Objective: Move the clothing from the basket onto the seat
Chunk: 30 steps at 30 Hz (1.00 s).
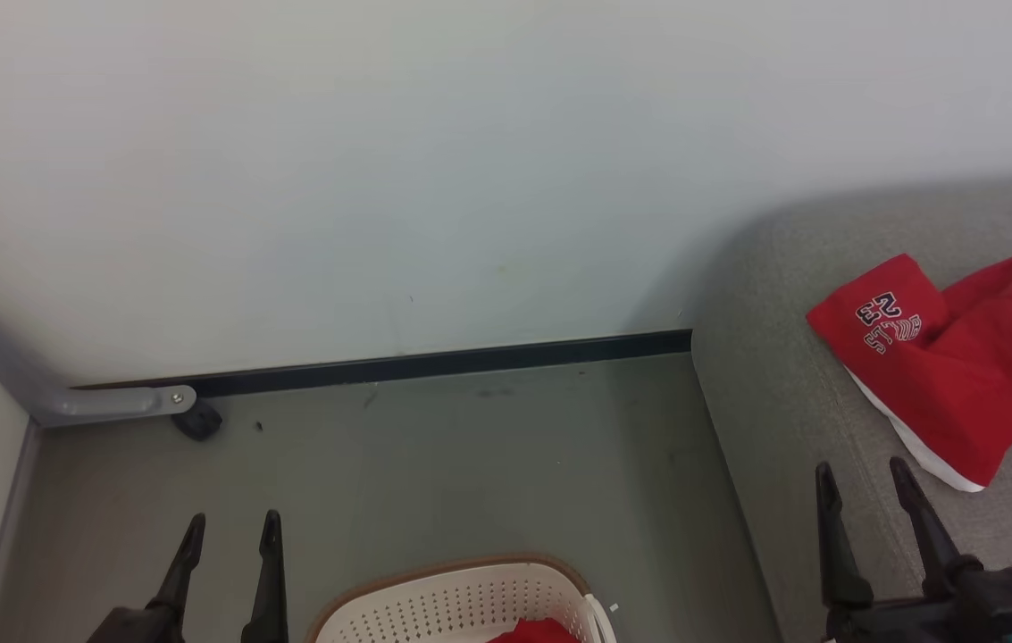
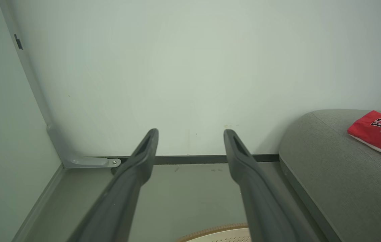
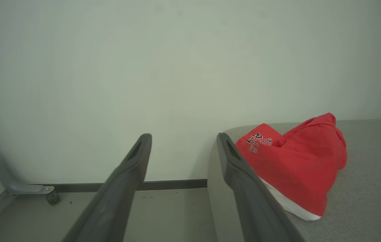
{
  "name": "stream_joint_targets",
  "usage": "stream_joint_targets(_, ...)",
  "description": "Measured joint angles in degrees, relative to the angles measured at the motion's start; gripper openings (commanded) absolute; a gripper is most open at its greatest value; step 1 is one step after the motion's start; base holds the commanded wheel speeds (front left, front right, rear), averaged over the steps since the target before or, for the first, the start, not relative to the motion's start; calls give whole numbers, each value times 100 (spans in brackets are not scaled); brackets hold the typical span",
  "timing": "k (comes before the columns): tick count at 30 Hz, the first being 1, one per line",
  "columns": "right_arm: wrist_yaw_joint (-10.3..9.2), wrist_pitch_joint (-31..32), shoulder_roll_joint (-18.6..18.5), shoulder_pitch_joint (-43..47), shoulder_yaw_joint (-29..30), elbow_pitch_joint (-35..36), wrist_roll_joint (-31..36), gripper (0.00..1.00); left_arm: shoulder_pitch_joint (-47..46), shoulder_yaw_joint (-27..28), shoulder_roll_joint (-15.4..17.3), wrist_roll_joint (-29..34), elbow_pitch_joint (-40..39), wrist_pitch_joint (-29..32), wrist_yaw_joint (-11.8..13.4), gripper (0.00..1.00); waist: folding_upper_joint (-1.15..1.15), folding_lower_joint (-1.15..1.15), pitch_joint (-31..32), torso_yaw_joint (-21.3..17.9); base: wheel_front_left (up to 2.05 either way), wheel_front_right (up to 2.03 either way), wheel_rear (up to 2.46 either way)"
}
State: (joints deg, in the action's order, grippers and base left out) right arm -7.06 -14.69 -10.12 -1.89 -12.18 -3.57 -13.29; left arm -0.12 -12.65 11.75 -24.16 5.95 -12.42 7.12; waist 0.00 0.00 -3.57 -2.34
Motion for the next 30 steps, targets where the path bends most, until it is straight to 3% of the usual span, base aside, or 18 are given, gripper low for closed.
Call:
stream_joint_targets(7,10,-1,-83,-575,69,327,102,100,-511,-327,-2,112,204,277,-129,100,0,0,-397,-24,0,0,0)
stream_joint_targets(20,255,-2,-100,-1951,90,661,131,100,-1741,-906,-135,382,1051,839,-547,100,1,1,-1396,-156,0,0,0)
stream_joint_targets(30,260,-2,-230,-2711,344,723,180,100,-2275,-1236,-255,604,1650,1091,-737,100,1,2,-2144,-313,0,0,0)
